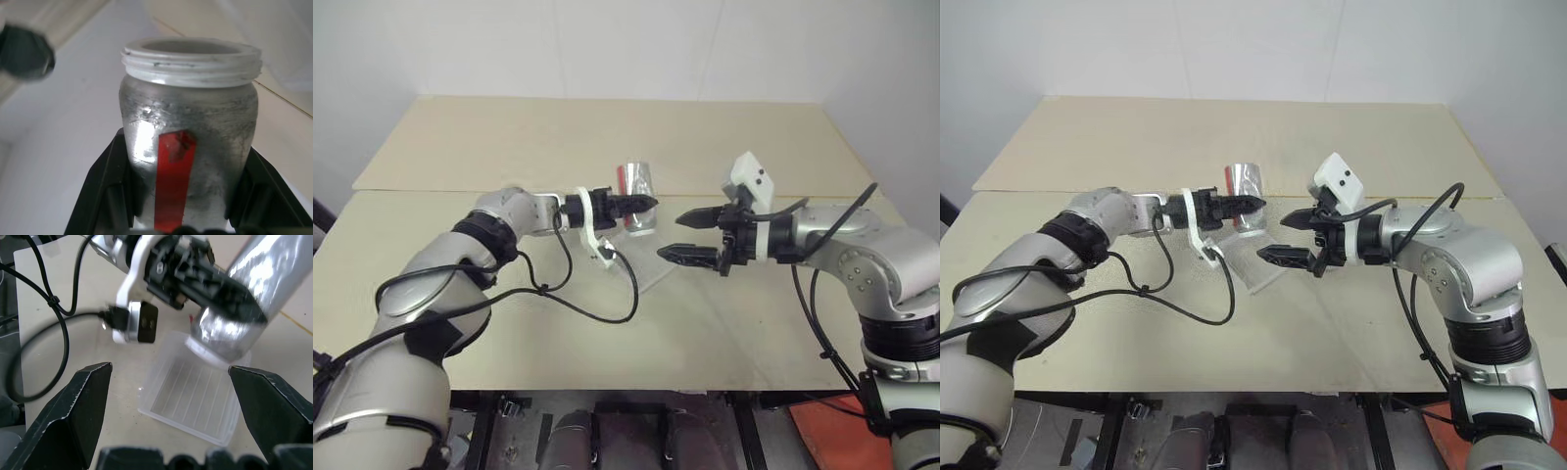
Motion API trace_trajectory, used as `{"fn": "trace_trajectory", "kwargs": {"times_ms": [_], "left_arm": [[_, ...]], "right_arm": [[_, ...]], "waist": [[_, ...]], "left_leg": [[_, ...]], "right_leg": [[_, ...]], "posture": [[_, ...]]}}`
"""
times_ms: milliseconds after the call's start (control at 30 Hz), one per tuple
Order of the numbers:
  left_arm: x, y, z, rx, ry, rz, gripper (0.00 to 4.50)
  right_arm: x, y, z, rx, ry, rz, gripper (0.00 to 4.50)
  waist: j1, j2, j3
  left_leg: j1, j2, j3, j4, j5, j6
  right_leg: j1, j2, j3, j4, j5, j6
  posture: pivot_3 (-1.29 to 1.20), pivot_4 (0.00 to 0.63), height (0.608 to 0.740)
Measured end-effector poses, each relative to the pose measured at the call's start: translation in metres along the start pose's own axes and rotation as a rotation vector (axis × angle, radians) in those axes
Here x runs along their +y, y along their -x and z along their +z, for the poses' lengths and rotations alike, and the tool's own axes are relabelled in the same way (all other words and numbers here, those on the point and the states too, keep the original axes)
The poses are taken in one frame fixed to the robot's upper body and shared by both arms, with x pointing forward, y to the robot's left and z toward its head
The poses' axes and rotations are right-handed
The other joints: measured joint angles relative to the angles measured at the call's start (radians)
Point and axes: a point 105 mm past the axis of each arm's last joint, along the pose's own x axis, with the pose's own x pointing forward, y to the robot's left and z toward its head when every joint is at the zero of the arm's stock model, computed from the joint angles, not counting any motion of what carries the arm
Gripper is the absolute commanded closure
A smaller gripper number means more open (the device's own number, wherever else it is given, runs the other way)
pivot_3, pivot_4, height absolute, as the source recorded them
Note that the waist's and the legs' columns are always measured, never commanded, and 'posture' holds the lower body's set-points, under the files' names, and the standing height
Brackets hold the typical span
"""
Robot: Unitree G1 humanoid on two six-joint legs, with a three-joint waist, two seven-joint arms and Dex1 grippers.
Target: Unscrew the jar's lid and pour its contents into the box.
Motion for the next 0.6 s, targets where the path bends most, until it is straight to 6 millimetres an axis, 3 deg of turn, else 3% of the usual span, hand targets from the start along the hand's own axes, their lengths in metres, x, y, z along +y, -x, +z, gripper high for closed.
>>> {"fn": "trace_trajectory", "kwargs": {"times_ms": [67,167,233,333,433,600], "left_arm": [[0.002,0.012,-0.02,0.179,0.267,0.038,2.58],[-0.009,0.038,-0.056,0.541,0.835,0.159,2.58],[-0.016,0.049,-0.065,0.663,1.273,0.277,2.58],[-0.017,0.06,-0.069,0.752,1.721,0.386,2.58],[-0.018,0.073,-0.065,0.849,1.904,0.501,2.58],[-0.035,0.08,-0.039,0.934,2.04,0.482,2.58]], "right_arm": [[-0.001,0.001,-0.002,-0.011,0.006,-0.016,0.04],[-0.008,0.008,-0.001,-0.043,0.01,-0.067,0.04],[-0.011,0.011,0.001,-0.064,0.018,-0.088,0.04],[-0.009,0.01,-0.001,-0.069,0.017,-0.086,0.04],[-0.009,0.01,-0.003,-0.065,0.014,-0.088,0.04],[-0.009,0.009,-0.002,-0.068,0.017,-0.085,0.04]], "waist": [[-0.005,0.0,0.0],[-0.012,0.001,0.0],[-0.013,0.001,0.0],[-0.017,0.001,0.0],[-0.022,0.001,0.0],[-0.023,0.001,0.0]], "left_leg": [[0.0,0.0,0.0,0.0,0.001,-0.002],[0.0,0.002,0.001,0.003,0.004,-0.007],[-0.002,0.002,-0.003,0.006,0.004,-0.007],[-0.002,0.0,-0.011,0.009,0.001,-0.002],[0.004,0.0,-0.013,0.009,-0.001,0.001],[0.008,0.0,-0.013,0.009,-0.001,0.002]], "right_leg": [[0.0,0.0,0.0,0.0,0.0,0.0],[0.0,-0.001,0.0,0.003,0.0,0.0],[0.0,-0.001,-0.001,0.003,0.0,0.001],[0.002,0.001,0.0,0.002,0.0,0.002],[0.009,0.001,0.0,0.001,0.0,0.002],[0.013,0.001,0.0,0.0,0.001,0.002]], "posture": [[0.0,0.15,0.74],[0.0,0.15,0.74],[0.0,0.15,0.74],[0.0,0.15,0.74],[0.0,0.15,0.74],[0.0,0.15,0.74]]}}
